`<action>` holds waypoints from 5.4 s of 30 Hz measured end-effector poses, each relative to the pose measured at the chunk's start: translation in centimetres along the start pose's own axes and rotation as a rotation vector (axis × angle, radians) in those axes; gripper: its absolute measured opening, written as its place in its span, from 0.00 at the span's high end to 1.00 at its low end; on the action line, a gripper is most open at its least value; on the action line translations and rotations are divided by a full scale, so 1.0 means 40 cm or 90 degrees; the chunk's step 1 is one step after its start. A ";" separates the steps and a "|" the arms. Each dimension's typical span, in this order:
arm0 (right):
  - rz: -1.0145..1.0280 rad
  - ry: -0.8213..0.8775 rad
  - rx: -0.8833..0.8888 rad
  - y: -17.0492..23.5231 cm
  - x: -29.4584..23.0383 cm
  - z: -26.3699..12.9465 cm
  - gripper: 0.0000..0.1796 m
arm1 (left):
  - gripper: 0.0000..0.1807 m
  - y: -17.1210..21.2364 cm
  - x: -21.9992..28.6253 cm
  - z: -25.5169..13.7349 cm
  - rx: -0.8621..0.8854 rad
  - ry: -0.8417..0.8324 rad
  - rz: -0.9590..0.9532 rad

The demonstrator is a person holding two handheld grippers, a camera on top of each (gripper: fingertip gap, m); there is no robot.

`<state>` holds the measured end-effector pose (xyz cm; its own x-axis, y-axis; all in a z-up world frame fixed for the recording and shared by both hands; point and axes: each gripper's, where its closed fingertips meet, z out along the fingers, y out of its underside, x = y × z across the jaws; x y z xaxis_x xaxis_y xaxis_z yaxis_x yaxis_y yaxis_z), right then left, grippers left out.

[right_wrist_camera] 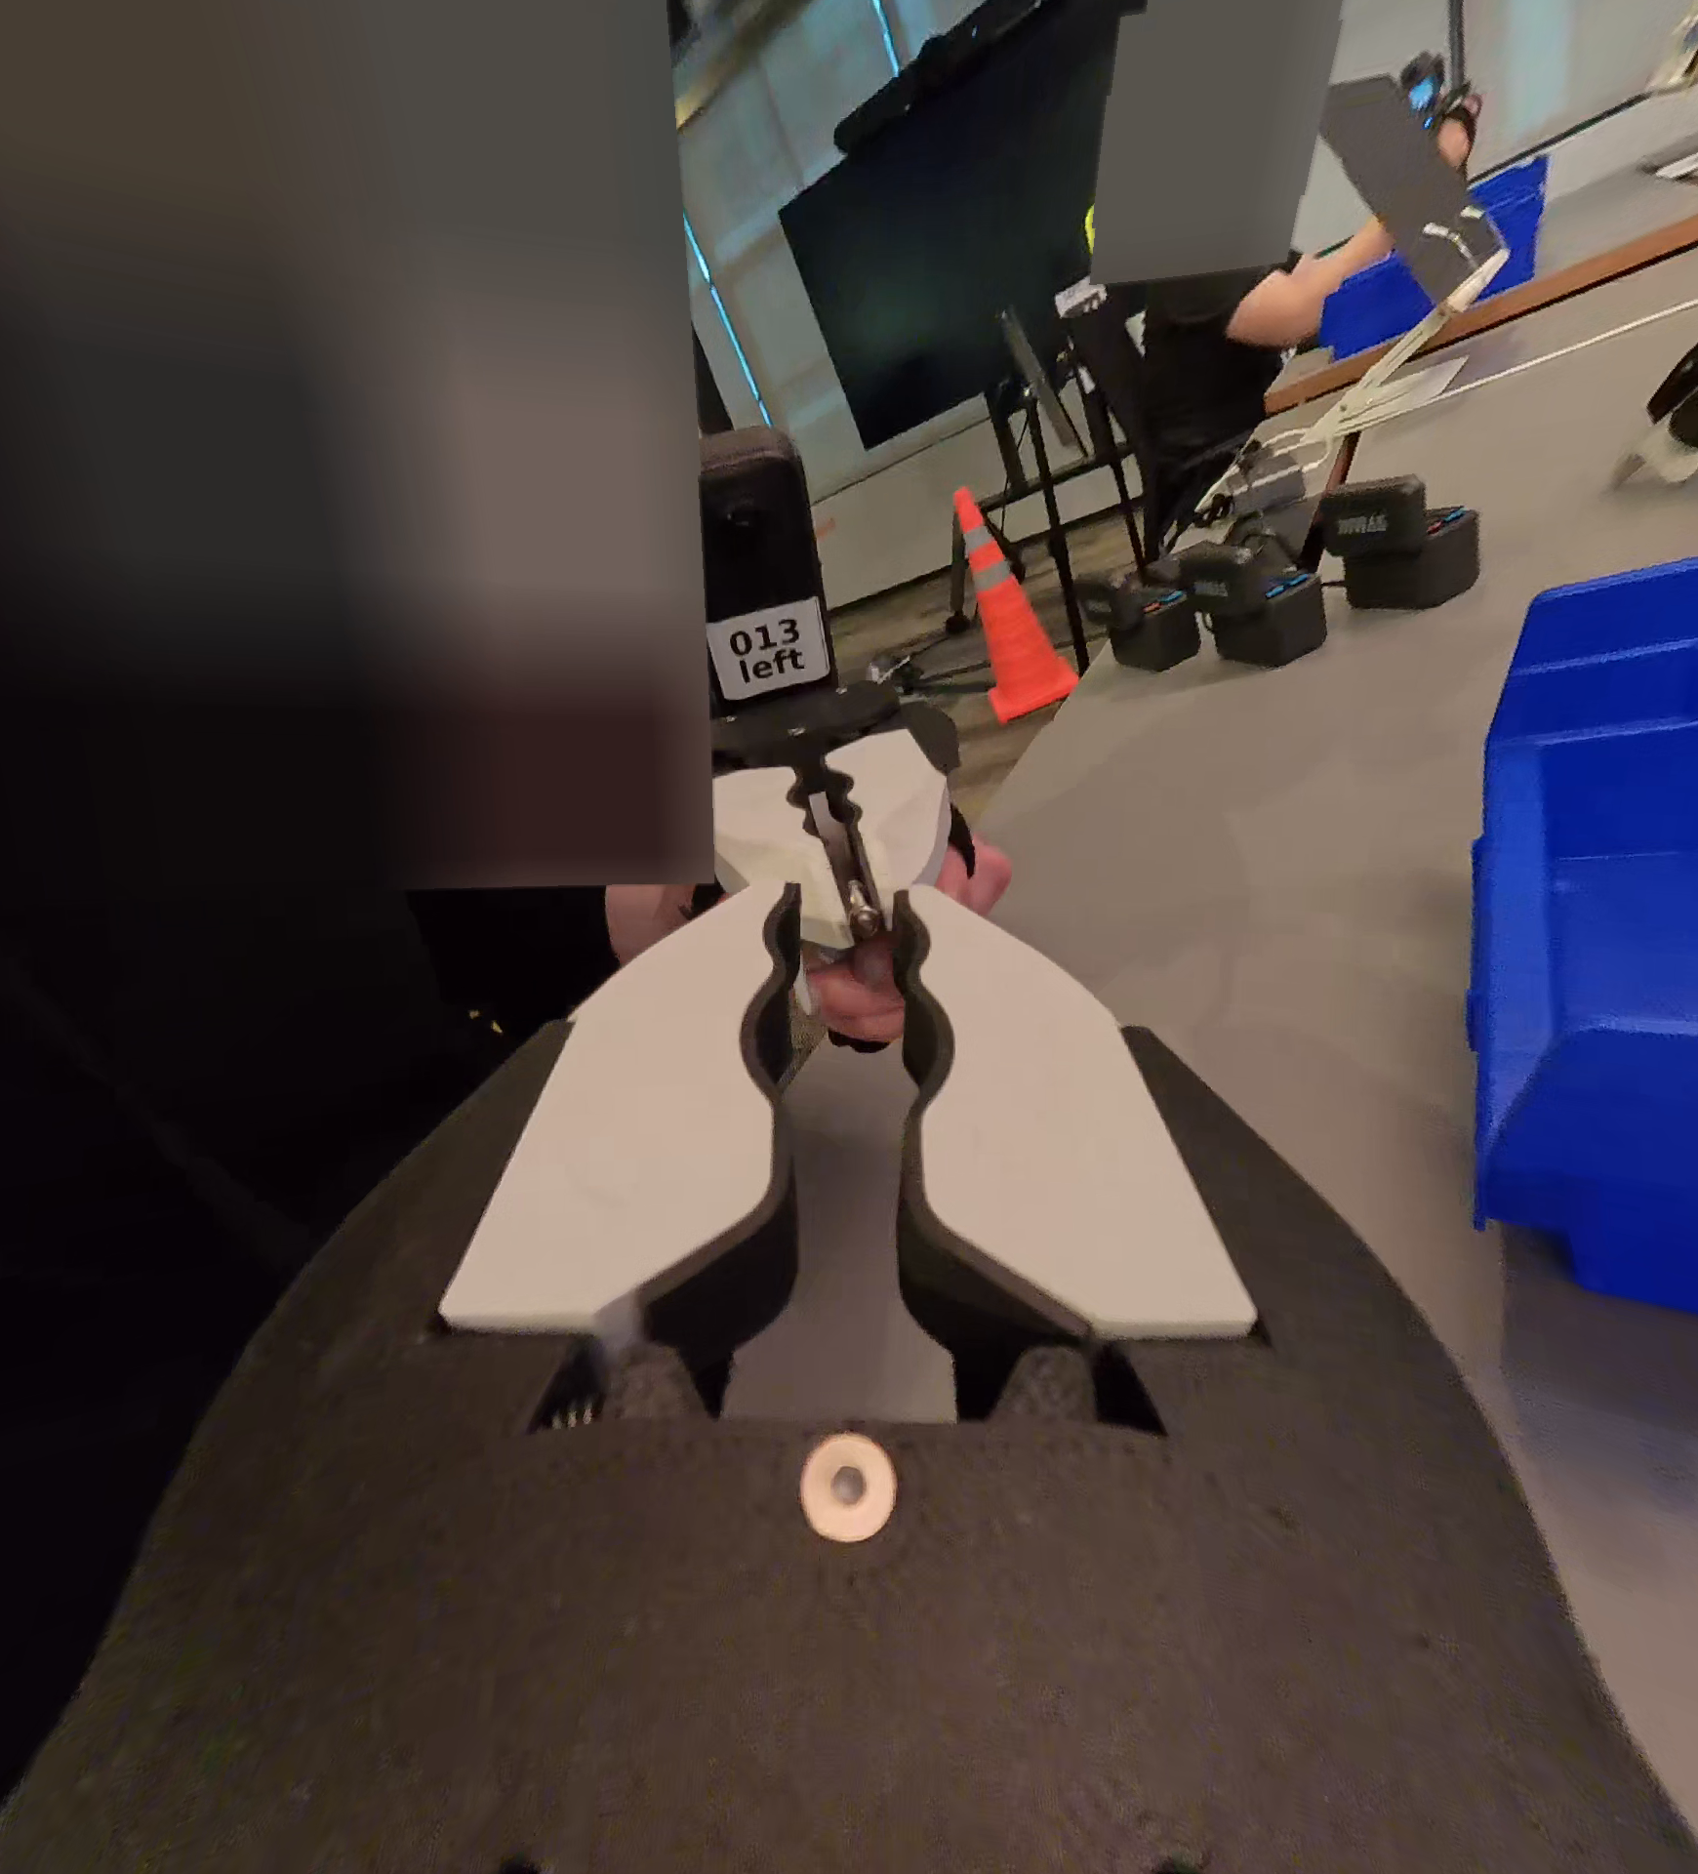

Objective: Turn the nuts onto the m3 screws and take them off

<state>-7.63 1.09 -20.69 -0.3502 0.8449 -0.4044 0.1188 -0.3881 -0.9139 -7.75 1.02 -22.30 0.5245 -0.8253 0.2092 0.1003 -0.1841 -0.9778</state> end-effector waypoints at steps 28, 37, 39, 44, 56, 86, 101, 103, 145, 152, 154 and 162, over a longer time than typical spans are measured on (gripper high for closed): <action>-0.038 -0.023 -0.034 -0.020 -0.047 0.035 0.91 | 0.98 -0.065 0.025 -0.053 0.029 -0.032 0.029; -0.076 0.000 -0.036 -0.057 -0.097 0.078 0.89 | 0.98 -0.095 0.076 -0.115 0.036 -0.069 0.080; -0.066 -0.002 -0.025 -0.069 -0.110 0.089 0.89 | 0.98 -0.100 0.086 -0.131 0.036 -0.082 0.094; -0.057 0.007 -0.022 -0.078 -0.141 0.122 0.89 | 0.98 -0.104 0.104 -0.170 0.041 -0.105 0.107; -0.045 0.032 0.024 -0.094 -0.193 0.180 0.89 | 0.98 -0.107 0.149 -0.234 0.062 -0.130 0.123; 0.043 -0.093 -0.028 -0.011 -0.190 0.243 0.88 | 0.98 -0.074 0.138 -0.252 0.035 -0.163 0.153; 0.042 -0.098 -0.039 0.005 -0.196 0.240 0.97 | 0.98 -0.080 0.139 -0.239 0.032 -0.174 0.170; 0.039 -0.098 -0.038 0.004 -0.197 0.237 0.97 | 0.98 -0.081 0.142 -0.237 0.033 -0.171 0.168; 0.196 1.043 -0.261 0.266 0.077 -1.338 0.97 | 0.81 -0.024 -0.012 -0.070 -0.051 -0.215 0.096; 0.227 1.038 -0.288 0.282 0.069 -1.362 0.89 | 0.80 -0.021 -0.025 -0.055 -0.052 -0.220 0.092; 0.209 1.029 -0.238 0.250 0.055 -1.350 0.88 | 0.79 -0.016 -0.026 -0.055 -0.056 -0.220 0.091; 0.033 1.036 -0.175 0.097 -0.067 -1.262 0.90 | 0.80 -0.003 -0.043 -0.055 -0.067 -0.225 0.086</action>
<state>40.68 15.91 -24.95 0.9183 0.3779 0.1182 0.3110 -0.5039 -0.8058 -10.52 1.29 -22.51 0.7874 -0.6149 0.0431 -0.0676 -0.1556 -0.9855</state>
